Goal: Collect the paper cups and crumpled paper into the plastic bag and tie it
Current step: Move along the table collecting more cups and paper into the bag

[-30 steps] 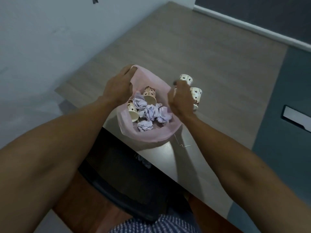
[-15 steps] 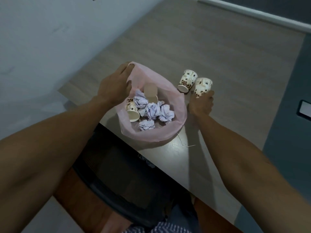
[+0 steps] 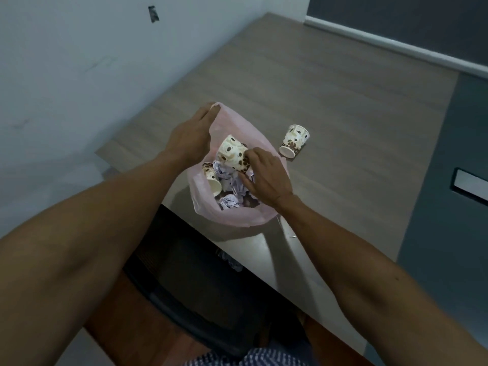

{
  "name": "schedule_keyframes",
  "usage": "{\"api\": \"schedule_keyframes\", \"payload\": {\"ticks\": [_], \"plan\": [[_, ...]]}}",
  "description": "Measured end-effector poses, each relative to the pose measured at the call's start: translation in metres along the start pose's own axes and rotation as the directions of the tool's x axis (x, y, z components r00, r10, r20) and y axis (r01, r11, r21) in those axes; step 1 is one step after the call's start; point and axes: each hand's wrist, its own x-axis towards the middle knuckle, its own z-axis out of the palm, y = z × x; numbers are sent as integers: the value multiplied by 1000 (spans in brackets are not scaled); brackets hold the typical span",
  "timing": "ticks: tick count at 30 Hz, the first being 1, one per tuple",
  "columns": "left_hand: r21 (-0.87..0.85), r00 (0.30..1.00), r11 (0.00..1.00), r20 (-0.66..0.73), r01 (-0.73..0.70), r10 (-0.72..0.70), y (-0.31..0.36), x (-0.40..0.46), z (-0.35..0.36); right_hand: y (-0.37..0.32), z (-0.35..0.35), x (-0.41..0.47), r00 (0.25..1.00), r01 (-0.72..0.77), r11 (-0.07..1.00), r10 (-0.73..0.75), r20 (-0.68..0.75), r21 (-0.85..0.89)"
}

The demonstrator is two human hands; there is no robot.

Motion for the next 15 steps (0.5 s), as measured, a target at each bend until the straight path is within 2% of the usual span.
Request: {"api": "schedule_keyframes", "payload": {"ticks": [3,6,8,10,11,13,14,15], "plan": [[-22,1000,1000,-20,-6,6,3,2,3,-4,13,12,997,-71,980,75,10,-186],[-40,999,999,-35,-8,7,4,3,7,-4,16,18,990,-141,935,130,-55,-324],[-47,999,999,-45,-20,18,4,4,10,0,13,21,985,-158,948,132,-114,-275],[-61,998,998,-67,-21,17,3,5,13,8,5,25,947,-259,960,232,-221,-104],[-65,997,998,-81,-15,10,2,6,15,14,1,28,900,-343,939,326,-289,-8],[-66,995,998,-102,-1,-6,0,8,18,34,-5,35,745,-547,824,559,-364,148],[-67,994,998,-110,0,-8,-1,9,19,46,-6,39,656,-652,731,677,-333,202],[-71,993,998,-117,-4,-5,-2,10,20,60,-5,43,563,-757,611,789,-244,229]]}}
